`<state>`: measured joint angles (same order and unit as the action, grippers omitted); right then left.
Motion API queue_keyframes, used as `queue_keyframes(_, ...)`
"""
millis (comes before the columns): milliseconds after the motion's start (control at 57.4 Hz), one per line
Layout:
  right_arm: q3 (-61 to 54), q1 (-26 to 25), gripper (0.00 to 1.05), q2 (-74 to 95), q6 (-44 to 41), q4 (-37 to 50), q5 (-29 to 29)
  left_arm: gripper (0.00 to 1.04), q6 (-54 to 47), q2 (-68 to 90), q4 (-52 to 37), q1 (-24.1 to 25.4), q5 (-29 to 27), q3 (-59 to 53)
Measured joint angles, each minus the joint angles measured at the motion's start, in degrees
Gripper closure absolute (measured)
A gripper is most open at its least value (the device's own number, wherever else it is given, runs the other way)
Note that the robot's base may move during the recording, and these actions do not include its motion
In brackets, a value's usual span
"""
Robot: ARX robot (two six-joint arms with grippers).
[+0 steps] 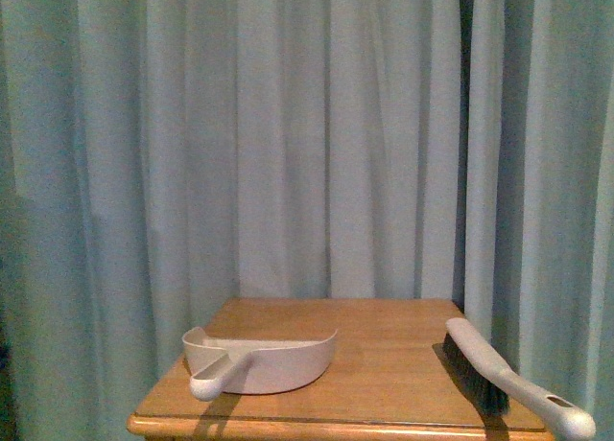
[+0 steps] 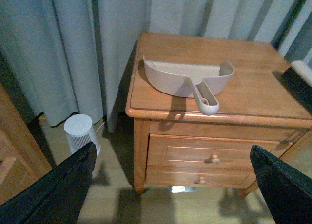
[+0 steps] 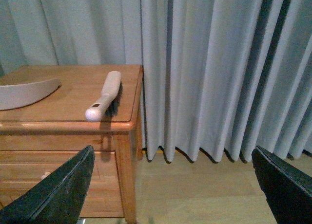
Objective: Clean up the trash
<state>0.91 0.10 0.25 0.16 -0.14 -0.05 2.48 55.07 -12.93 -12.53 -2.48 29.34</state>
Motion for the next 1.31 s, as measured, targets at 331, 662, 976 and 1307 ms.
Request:
queue_keyframes(331,0.0,0.0,0.07,0.0,-0.02,0.0,0.0,0.08,-1.25,31.98,21.16,-9.14,-9.01,38.45)
queue_keyframes(662,0.0,0.0,0.07,0.0,0.0,0.0,0.0,0.08,1.86,51.45,30.47,-12.61,-14.03,56.06)
queue_keyframes(976,0.0,0.0,0.07,0.0,-0.02,0.0,0.02,0.08,0.17,62.25,31.36,-12.13,-14.69,62.6)
queue_keyframes(1307,0.0,0.0,0.07,0.0,-0.02,0.0,0.0,0.08,-2.95,67.84,28.74,-8.68,-14.25,63.08)
